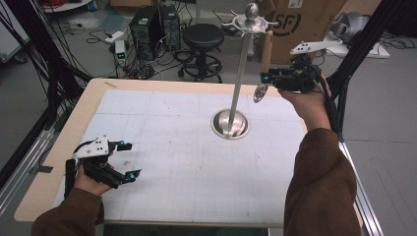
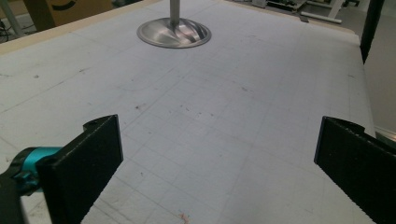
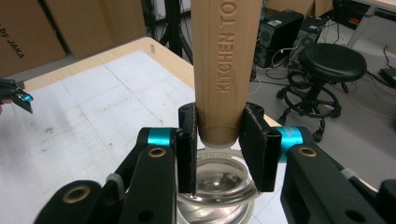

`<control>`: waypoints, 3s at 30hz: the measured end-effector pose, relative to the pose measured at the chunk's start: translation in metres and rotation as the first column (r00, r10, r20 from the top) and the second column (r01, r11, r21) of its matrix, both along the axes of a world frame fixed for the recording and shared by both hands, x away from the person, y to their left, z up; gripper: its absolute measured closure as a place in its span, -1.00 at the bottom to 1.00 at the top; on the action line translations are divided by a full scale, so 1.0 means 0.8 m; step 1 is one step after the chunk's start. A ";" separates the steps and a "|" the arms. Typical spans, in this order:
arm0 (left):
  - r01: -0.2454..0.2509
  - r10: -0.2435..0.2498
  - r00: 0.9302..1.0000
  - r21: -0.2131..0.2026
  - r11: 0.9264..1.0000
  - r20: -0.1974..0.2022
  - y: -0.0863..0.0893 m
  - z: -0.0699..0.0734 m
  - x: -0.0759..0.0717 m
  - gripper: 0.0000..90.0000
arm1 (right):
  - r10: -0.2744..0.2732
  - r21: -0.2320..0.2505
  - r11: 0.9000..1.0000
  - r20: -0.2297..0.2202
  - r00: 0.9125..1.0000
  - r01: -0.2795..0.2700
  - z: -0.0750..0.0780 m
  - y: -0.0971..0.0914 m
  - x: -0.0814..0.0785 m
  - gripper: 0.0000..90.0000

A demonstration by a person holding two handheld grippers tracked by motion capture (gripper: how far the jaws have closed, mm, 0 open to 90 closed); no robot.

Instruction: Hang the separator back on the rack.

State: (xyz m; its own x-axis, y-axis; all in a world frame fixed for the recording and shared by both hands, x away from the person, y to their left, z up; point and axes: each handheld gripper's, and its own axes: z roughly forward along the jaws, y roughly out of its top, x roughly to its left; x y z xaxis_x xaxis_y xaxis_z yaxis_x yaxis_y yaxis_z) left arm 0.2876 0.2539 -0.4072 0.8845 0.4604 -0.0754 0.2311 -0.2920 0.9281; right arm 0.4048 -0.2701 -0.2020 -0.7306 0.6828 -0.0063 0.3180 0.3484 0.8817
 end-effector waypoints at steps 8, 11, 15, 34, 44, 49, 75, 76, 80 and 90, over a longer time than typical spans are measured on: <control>0.001 -0.001 1.000 0.002 1.000 0.000 0.000 0.000 0.000 -0.96 | -0.032 -0.033 0.999 0.025 0.999 0.033 -0.001 0.003 -0.002 0.23; 0.002 -0.002 1.000 0.002 1.000 0.000 0.000 0.000 0.000 -0.96 | -0.035 -0.034 0.999 0.024 0.999 0.036 0.000 0.003 -0.004 0.18; 0.001 -0.001 1.000 0.001 1.000 0.000 0.000 0.000 0.000 -0.96 | -0.034 -0.043 0.998 0.028 0.999 0.036 0.001 0.003 -0.010 0.13; 0.003 -0.003 1.000 -0.004 1.000 0.001 -0.001 0.000 -0.001 -0.96 | -0.011 -0.047 0.999 0.050 0.999 0.013 -0.003 0.003 -0.041 -0.08; 0.003 -0.003 1.000 -0.006 1.000 0.002 -0.001 0.001 -0.001 -0.96 | 0.026 -0.065 0.998 0.055 0.998 -0.023 -0.009 0.014 -0.053 -0.19; 0.003 -0.003 1.000 -0.007 1.000 0.006 -0.001 0.001 -0.001 -0.96 | 0.052 -0.057 0.997 0.064 0.997 -0.048 -0.008 0.023 -0.066 -0.22; 0.004 -0.004 1.000 -0.008 1.000 0.001 -0.001 0.001 -0.002 -0.96 | 0.085 -0.002 0.996 0.032 0.996 -0.085 -0.082 0.006 -0.103 -0.31; 0.004 -0.004 1.000 -0.008 1.000 0.000 -0.001 0.001 -0.002 -0.96 | 0.086 0.000 0.996 0.027 0.996 -0.086 -0.085 0.006 -0.104 -0.31; 0.004 -0.004 1.000 -0.008 1.000 0.002 -0.001 0.001 -0.002 -0.96 | 0.088 0.005 0.996 0.019 0.996 -0.088 -0.097 0.004 -0.107 -0.31; 0.006 -0.006 1.000 -0.009 1.000 0.002 -0.001 0.002 -0.002 -0.96 | 0.081 0.025 0.996 0.002 0.997 -0.081 -0.130 0.000 -0.114 -0.38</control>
State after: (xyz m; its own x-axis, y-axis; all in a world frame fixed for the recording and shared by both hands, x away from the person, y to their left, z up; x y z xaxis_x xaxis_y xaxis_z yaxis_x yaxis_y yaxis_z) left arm 0.2860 0.2532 -0.4060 0.8873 0.4545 -0.0782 0.2278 -0.2845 0.9312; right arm 0.3135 -0.2701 -0.3057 -0.7834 0.6215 0.0091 0.2885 0.3507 0.8909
